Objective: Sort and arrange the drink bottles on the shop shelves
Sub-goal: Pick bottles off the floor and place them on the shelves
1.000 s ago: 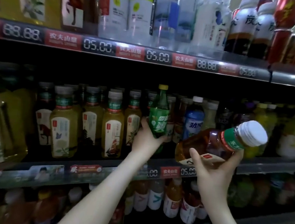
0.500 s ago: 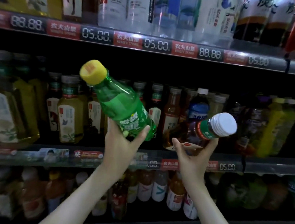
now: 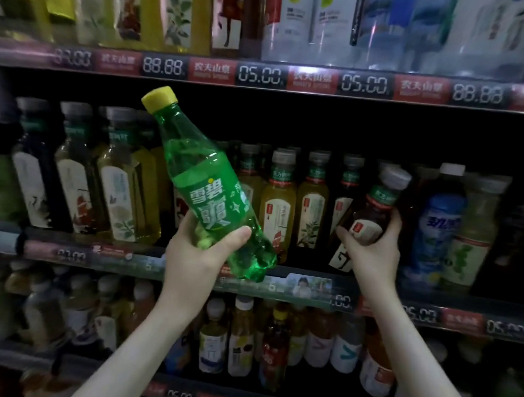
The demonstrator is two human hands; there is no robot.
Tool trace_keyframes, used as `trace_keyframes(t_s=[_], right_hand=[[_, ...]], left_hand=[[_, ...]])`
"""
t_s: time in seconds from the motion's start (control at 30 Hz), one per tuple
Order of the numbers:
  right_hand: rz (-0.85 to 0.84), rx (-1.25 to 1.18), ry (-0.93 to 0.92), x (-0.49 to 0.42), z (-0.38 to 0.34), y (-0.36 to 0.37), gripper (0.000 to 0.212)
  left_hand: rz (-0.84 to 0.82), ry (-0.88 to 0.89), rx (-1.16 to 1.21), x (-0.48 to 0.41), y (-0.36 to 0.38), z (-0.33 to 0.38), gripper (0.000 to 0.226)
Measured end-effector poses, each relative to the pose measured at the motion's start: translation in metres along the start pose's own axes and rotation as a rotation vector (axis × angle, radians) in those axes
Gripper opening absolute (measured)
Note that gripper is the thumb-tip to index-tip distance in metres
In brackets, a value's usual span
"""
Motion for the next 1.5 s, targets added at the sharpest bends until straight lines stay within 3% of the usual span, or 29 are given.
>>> trace_keyframes(t_s=[0.2,0.3,0.47,0.7,0.93,1.1,1.37,1.5], right_hand=[[0.135,-0.078,-0.059,0.042,-0.017,-0.003,0.094],[0.149,-0.085,-0.197,0.057,-0.039,0.003,0.094],[-0.005,-0.204,-0.336,0.080,-0.077,0.036,0.091],[-0.248,-0.323,-0.284,0.116,-0.099,0.132,0.085],[-0.259,-0.374,-0.260,0.126,-0.116,0.210,0.086],[-0.293,-0.195,-0.241,0.114,-0.117,0.237,0.086],[-0.252,0.461,-0.261,0.093,-0.114,0.259,0.091],[-0.285,0.669,-0.438,0.077,-0.108,0.256,0.092]], left_hand=[[0.107,0.026,-0.178,-0.011,-0.050,-0.006,0.047],[0.132,0.039,-0.244,-0.015,-0.069,-0.006,0.043],[0.178,0.044,-0.321,-0.019,-0.101,-0.006,0.042],[0.259,0.064,-0.441,-0.021,-0.151,0.001,0.051],[0.291,0.046,-0.470,-0.027,-0.193,-0.001,0.047],[0.241,0.042,-0.482,-0.033,-0.204,-0.005,0.044],[0.124,-0.046,-0.410,-0.047,-0.198,-0.014,0.042],[0.084,-0.105,-0.390,-0.052,-0.199,-0.025,0.042]])
Point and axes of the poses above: each hand's wrist, its own x-axis away from the middle knuckle, its own y-axis out of the palm, z = x × y, the point moved 4 cm from there along -x, towards the middle knuckle, and after that the axes turned 5 degrees about x, right-handed, at the moved point
